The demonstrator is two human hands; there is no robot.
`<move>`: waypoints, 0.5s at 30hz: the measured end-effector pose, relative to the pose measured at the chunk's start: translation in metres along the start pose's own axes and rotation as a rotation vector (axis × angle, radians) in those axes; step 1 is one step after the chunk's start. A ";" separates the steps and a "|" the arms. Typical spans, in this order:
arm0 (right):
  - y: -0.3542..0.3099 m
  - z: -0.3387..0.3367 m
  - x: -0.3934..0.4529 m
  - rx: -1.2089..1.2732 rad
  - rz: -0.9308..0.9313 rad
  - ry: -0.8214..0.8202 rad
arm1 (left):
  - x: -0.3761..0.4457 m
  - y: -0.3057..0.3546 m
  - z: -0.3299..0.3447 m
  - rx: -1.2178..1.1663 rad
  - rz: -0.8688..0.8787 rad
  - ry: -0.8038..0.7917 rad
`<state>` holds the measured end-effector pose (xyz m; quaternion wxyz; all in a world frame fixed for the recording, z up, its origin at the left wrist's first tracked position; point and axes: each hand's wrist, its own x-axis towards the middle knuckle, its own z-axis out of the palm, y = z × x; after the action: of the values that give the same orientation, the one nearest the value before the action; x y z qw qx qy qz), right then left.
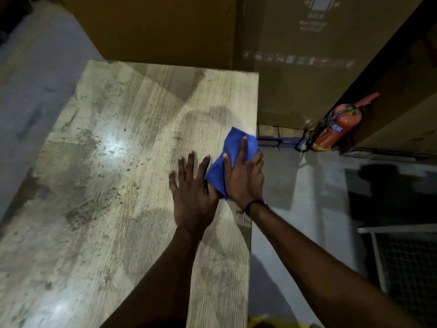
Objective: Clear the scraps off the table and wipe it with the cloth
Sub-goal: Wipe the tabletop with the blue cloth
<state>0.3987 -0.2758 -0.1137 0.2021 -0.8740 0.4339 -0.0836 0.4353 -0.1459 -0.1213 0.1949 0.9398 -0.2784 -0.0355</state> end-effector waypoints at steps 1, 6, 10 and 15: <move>-0.003 0.003 0.019 -0.009 0.012 0.009 | 0.000 0.000 0.000 0.006 -0.005 0.013; -0.012 0.012 0.080 -0.045 0.025 0.004 | 0.001 -0.002 0.004 0.030 -0.015 0.041; -0.006 0.013 0.019 -0.015 0.041 0.036 | 0.002 -0.003 0.005 0.005 0.005 0.033; -0.002 0.013 -0.023 -0.056 0.073 0.066 | 0.003 -0.006 0.008 -0.016 0.012 0.004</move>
<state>0.3902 -0.2524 -0.1240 0.1660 -0.8596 0.4742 -0.0926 0.4389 -0.1459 -0.1309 0.2030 0.9367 -0.2831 -0.0349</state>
